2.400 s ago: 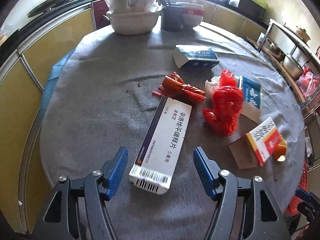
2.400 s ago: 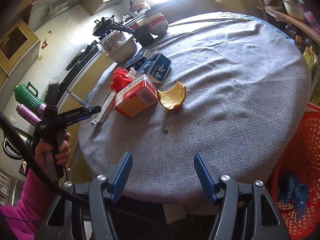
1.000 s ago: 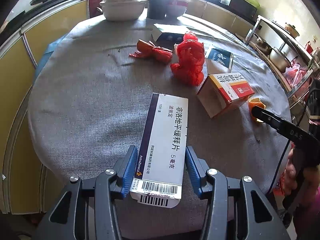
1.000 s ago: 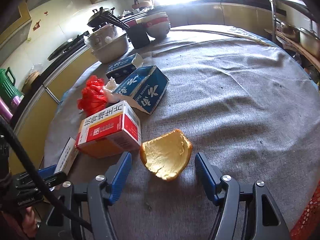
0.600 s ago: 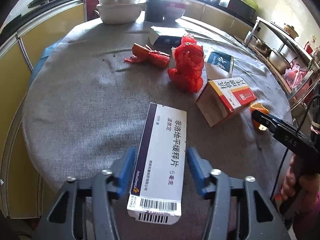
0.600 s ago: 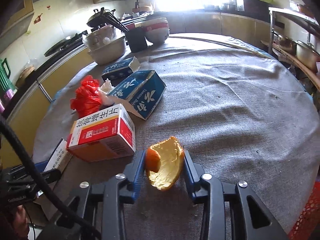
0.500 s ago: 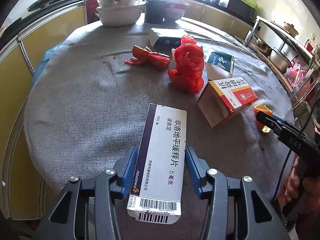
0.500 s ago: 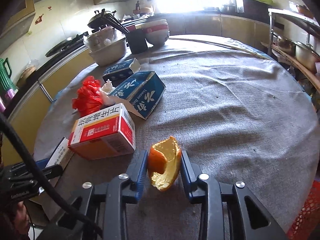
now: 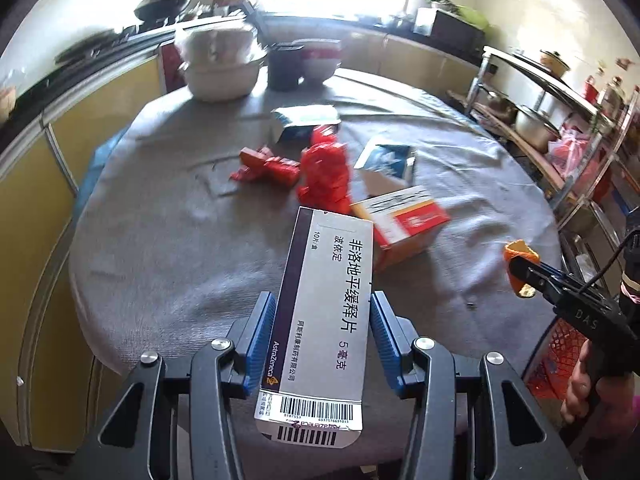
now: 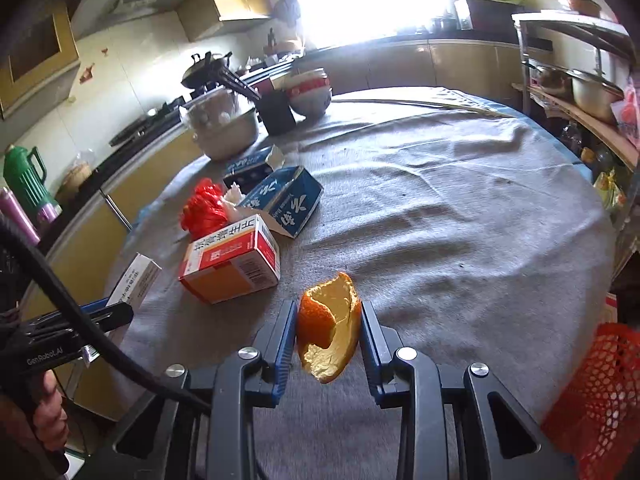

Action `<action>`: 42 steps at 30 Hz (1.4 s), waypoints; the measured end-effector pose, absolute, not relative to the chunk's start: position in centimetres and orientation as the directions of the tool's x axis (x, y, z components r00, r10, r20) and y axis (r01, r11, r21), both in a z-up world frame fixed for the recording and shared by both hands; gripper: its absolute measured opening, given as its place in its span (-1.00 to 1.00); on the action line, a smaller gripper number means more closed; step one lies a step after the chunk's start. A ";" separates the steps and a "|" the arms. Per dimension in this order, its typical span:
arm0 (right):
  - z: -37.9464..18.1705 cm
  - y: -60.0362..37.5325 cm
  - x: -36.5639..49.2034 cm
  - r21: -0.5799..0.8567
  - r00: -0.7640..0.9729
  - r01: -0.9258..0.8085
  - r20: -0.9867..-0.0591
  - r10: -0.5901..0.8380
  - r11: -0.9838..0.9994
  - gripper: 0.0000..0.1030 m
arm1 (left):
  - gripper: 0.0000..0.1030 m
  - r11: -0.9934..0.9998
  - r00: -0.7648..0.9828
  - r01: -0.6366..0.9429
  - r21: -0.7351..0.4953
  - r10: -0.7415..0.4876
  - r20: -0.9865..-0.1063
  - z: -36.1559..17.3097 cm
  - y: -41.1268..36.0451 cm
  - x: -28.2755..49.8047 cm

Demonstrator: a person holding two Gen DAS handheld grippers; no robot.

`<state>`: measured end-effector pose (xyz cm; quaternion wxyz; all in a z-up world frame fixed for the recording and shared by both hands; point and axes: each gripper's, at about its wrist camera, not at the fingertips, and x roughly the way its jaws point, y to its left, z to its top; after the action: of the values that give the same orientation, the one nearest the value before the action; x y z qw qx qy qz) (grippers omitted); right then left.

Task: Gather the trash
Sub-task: 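Carry both items over the red wastebasket and open both tools to drop them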

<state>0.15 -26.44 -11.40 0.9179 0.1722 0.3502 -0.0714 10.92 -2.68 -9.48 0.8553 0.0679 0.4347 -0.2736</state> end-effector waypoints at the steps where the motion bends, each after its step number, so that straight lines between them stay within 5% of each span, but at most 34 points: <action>1: -11.3 -26.6 -0.2 0.269 0.747 0.255 -0.665 -0.013 0.929 -0.36 | -0.03 0.836 0.474 0.537 -0.117 -0.414 -0.777 -9.2 -3.0 10.6; 42: -11.6 -36.2 -12.2 0.385 0.755 0.462 -0.643 -0.126 0.799 -0.36 | -0.03 0.563 0.359 0.826 0.021 -0.498 -0.789 -7.1 -16.8 1.1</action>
<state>-12.17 -36.22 -11.59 0.8967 0.2714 0.3089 -0.1640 1.06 -16.84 -7.07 0.7963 0.2135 0.3841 -0.4156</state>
